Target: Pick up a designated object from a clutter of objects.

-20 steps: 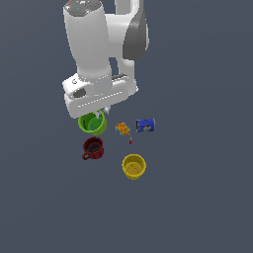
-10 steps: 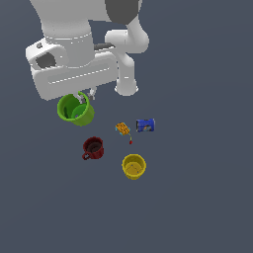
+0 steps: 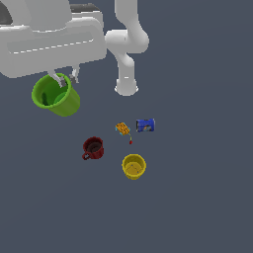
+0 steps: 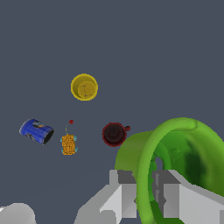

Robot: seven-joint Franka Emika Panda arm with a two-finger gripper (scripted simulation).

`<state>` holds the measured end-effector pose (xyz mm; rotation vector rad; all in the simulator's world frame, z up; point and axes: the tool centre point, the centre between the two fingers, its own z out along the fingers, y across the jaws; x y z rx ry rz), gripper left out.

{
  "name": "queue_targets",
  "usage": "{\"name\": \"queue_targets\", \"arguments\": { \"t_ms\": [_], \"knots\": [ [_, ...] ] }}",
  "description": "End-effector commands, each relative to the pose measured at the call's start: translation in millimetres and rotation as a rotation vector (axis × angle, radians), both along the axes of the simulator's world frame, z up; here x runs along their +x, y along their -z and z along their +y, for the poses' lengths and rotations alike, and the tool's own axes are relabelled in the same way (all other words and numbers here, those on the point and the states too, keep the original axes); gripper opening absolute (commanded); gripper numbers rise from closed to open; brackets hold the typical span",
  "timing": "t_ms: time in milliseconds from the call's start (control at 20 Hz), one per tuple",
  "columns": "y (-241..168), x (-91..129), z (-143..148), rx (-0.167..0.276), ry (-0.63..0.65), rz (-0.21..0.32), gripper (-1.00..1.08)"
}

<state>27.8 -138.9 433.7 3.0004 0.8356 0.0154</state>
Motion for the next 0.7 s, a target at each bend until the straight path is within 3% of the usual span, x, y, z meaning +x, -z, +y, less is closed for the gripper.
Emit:
{"name": "queue_targets", "arguments": {
  "t_ms": [0, 650],
  "knots": [
    [-14.1, 4.3, -4.3, 0.0, 0.0, -0.002, -1.0],
    [-44.4, 15.9, -14.2, -0.001, 0.0, -0.001, -1.0]
  ]
}}
